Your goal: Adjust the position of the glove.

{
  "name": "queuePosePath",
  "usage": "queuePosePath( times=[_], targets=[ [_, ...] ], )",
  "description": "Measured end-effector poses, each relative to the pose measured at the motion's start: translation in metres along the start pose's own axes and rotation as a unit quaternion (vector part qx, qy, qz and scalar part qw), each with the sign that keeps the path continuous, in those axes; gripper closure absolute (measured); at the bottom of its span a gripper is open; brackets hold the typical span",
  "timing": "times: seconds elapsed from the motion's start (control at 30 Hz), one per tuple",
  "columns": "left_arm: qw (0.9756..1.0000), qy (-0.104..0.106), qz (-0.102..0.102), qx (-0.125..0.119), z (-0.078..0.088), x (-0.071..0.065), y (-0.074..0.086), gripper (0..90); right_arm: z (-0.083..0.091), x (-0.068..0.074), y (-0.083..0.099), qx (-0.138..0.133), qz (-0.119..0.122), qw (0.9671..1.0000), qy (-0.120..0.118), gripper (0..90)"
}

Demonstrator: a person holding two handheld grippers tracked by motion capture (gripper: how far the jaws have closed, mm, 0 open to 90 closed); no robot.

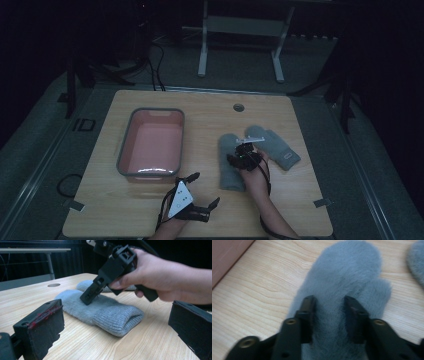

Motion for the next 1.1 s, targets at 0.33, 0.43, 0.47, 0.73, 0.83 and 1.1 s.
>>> queuePosePath(
  times=[0.33,0.43,0.47,0.73,0.83,1.1],
  targets=[
    [1.0000,0.000,0.000,0.000,0.000,0.000,0.000,0.4,0.048,-0.030,-0.029,-0.056,0.068,0.9958,-0.027,46.4],
    [1.0000,-0.001,0.000,0.000,0.000,0.000,0.000,0.4,0.059,-0.058,-0.034,-0.068,0.081,0.9940,-0.027,52.0],
    [1.0000,-0.001,0.000,0.000,0.000,0.000,0.000,0.4,0.061,-0.065,-0.035,-0.071,0.087,0.9933,-0.030,51.8],
    [1.0000,-0.002,0.001,0.000,0.000,0.000,0.000,0.4,0.059,-0.127,-0.036,-0.068,0.100,0.9926,0.003,59.6],
    [1.0000,-0.002,0.002,-0.001,0.000,0.001,0.000,0.4,0.049,-0.135,-0.034,-0.057,0.105,0.9928,0.003,59.7],
    [1.0000,-0.001,0.003,-0.001,0.000,0.001,0.000,0.4,0.021,-0.157,-0.026,-0.013,0.100,0.9949,0.009,58.1]
  ],
)
Point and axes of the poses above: each handheld gripper's, and its own axes: z roughly backward along the jaws, y roughly out of its underside, x roughly to its left, the point moved 6 cm from there along -z, roughly forward along the jaws
